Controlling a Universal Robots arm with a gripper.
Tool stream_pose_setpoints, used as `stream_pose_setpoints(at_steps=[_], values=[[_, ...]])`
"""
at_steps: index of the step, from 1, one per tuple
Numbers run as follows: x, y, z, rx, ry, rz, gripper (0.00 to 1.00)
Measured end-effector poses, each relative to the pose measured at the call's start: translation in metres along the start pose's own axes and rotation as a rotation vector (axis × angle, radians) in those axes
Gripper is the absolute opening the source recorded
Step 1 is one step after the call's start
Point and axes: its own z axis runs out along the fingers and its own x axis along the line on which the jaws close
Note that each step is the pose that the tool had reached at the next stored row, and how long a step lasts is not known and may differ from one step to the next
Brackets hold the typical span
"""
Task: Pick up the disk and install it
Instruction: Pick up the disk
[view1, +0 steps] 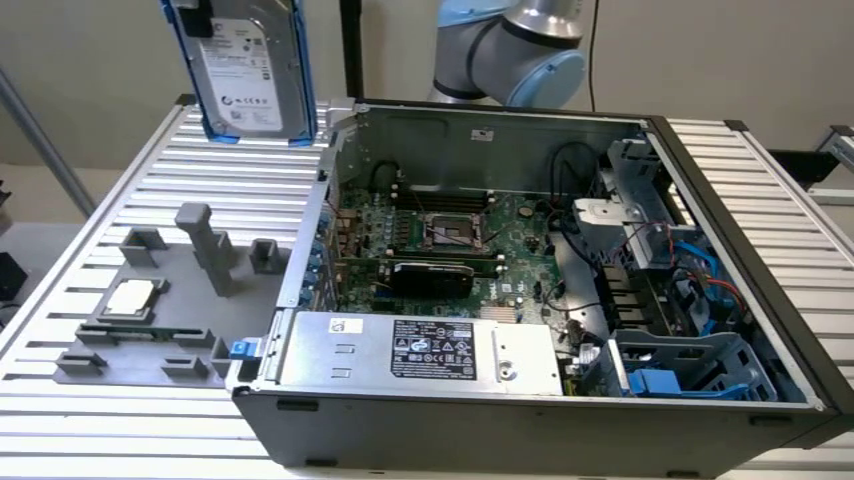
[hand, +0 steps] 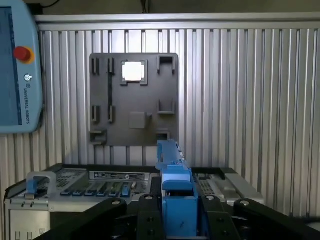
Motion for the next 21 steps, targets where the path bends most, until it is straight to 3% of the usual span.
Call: stream_pose_setpoints(at_steps=[12,21], values=[[0.013,-0.0544,-0.0045,-0.0002,0.0001,0.000,0.00],[0.032,-0.0864,-0.0044,-0.0001,0.0001,0.000,0.00]])
